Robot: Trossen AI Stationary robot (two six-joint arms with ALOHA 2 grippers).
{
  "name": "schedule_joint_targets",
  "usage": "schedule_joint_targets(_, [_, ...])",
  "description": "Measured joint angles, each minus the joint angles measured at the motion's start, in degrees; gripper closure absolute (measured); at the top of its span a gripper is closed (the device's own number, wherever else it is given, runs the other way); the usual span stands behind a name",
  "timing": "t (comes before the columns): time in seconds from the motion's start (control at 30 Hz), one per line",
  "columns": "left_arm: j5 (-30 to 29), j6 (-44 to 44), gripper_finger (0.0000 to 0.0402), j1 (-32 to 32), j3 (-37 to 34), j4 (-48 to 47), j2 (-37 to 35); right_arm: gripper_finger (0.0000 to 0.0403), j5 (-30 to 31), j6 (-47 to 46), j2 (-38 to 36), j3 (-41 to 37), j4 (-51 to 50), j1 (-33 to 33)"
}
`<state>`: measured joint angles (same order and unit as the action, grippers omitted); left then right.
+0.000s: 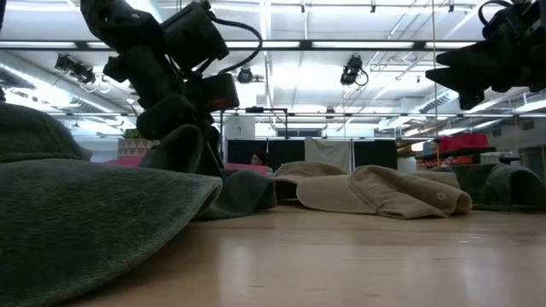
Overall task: Pick & Place hat
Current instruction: Put the middle left black cap into the red bin
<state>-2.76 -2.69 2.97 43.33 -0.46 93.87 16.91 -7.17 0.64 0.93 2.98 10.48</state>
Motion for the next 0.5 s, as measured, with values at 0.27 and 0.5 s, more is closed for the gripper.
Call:
schedule_joint_targets(0.27, [-1.26,-4.01,0.038,0.35,-0.07,4.22,-9.06,0.0242,-0.02,-0.08,0.35,0.0,-0.07,0.0])
schedule_joint_targets(0.5, [-4.3,-2.62,0.039,-0.16,0.0,3.46,-24.87,0.0255,-0.07,-1.81,1.1,0.0,-0.02,0.0])
